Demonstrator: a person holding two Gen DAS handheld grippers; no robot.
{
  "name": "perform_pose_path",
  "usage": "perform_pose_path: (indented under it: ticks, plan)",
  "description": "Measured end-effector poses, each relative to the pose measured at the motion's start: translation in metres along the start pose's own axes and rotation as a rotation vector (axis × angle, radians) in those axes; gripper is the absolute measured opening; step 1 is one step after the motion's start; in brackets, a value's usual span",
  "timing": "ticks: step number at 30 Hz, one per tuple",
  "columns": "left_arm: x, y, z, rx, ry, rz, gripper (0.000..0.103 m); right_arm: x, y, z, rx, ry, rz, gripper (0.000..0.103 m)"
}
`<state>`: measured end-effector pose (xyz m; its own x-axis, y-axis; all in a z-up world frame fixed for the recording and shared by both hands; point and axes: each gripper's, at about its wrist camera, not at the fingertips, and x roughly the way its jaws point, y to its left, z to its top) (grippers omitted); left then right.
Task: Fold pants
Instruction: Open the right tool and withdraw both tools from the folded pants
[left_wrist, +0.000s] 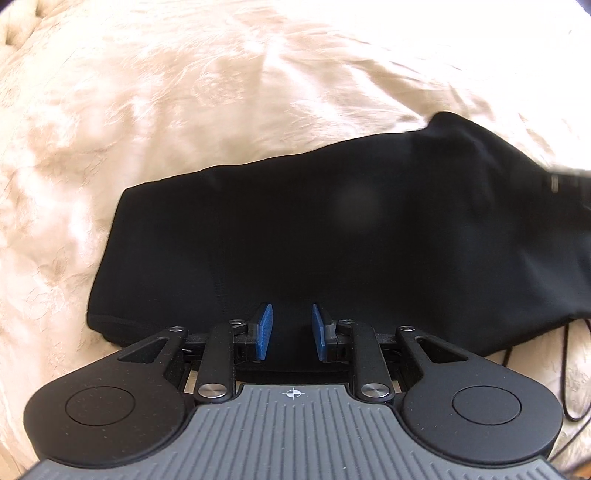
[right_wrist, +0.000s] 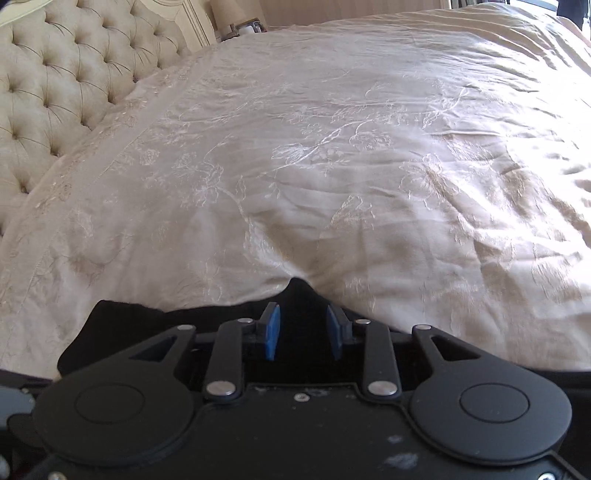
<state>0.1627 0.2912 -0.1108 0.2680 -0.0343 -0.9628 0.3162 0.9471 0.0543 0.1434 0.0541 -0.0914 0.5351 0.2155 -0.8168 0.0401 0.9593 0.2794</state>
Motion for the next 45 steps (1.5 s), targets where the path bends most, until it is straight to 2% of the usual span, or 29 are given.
perform_pose_path:
  ticks: [4, 7, 9, 12, 18, 22, 25, 29, 34, 41, 45]
  plan:
    - [0.003, -0.022, -0.007, 0.079, -0.004, 0.008, 0.023, -0.020, 0.005, -0.046, 0.016, 0.090, 0.002, 0.031]
    - [0.011, -0.036, -0.009, 0.141, 0.005, 0.047, 0.024, -0.020, 0.008, -0.079, 0.040, 0.171, -0.017, 0.031]
    - [0.014, -0.037, -0.009, 0.147, 0.004, 0.056, 0.024, -0.019, 0.009, -0.093, 0.040, 0.194, -0.039, 0.031]
    - [0.009, -0.038, -0.004, 0.126, 0.000, 0.044, 0.024, -0.024, 0.010, -0.089, 0.052, 0.174, -0.047, 0.030]
    - [-0.003, -0.049, -0.001, 0.109, -0.014, 0.022, 0.024, -0.063, -0.004, -0.071, 0.080, 0.059, -0.092, 0.030]
    - [-0.012, -0.082, 0.003, 0.131, -0.043, 0.006, 0.024, -0.095, -0.039, -0.074, 0.163, 0.008, -0.134, 0.031]
    - [-0.014, -0.115, 0.008, 0.129, -0.040, -0.001, 0.024, -0.107, -0.064, -0.080, 0.162, 0.009, -0.164, 0.031]
    - [-0.016, -0.169, 0.014, 0.114, -0.019, -0.011, 0.024, -0.111, -0.115, -0.078, 0.129, 0.039, -0.179, 0.031]
    - [-0.012, -0.240, 0.019, 0.144, 0.000, -0.024, 0.024, -0.130, -0.182, -0.075, 0.195, 0.035, -0.196, 0.031]
    - [0.002, -0.341, 0.027, 0.232, -0.010, -0.020, 0.024, -0.182, -0.276, -0.092, 0.277, 0.003, -0.280, 0.031]
    - [-0.010, -0.392, 0.032, 0.253, -0.031, -0.045, 0.024, -0.219, -0.328, -0.102, 0.294, -0.029, -0.339, 0.032]
